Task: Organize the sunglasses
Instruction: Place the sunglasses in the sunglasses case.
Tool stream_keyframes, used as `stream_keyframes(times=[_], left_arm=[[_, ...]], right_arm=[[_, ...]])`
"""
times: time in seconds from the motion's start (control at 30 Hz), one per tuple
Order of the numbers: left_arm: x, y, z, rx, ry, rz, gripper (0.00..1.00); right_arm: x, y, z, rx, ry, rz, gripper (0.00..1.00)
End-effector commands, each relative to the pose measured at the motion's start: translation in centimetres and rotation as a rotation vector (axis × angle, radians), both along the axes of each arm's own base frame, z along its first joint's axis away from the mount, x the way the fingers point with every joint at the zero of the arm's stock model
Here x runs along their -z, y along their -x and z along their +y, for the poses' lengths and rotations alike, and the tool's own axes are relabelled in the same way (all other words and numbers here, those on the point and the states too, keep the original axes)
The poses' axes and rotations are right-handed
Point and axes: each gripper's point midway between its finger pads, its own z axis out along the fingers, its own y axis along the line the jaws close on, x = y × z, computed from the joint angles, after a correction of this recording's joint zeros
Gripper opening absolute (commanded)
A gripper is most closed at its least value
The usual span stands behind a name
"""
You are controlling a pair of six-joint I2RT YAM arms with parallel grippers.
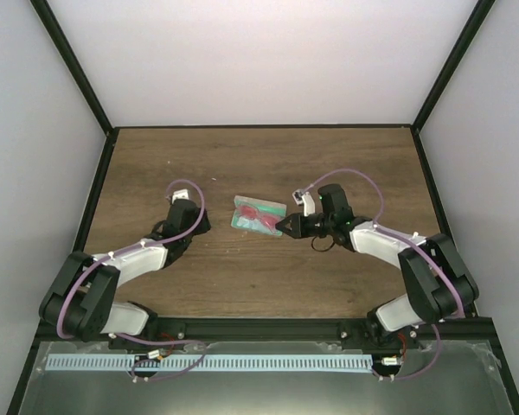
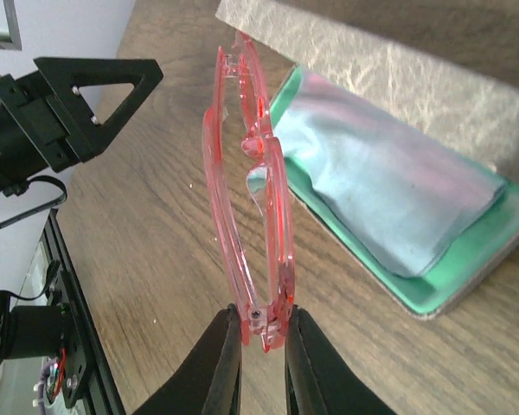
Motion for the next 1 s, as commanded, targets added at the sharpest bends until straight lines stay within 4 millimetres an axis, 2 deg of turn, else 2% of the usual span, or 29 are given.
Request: stream_keyframes(times=[0.0, 0.37, 0.7, 0.97], left_arm=[[-0.4, -0.3, -0.4, 0.025, 0.022, -0.025, 0.67], [-0.5, -0.3, -0.5, 0.032, 0.024, -0.03, 0.67], [-0.2, -0.3, -0.8, 0.05, 0.03, -0.021, 0.67], [-0.3, -0.3, -0.9, 0.057, 0.032, -0.022, 0.67]], right_arm=[[-1.5, -1.7, 1.0, -0.006, -0.013, -0.064, 0.02], [1.8, -3.0, 1.8, -0.049, 0.039, -0.025, 0.02], [4.0, -4.0, 0.9, -0.011, 0.139, -0.014, 0.06], [5.0, -3.3, 0.8, -0.006, 0.14, 0.037, 0.08]])
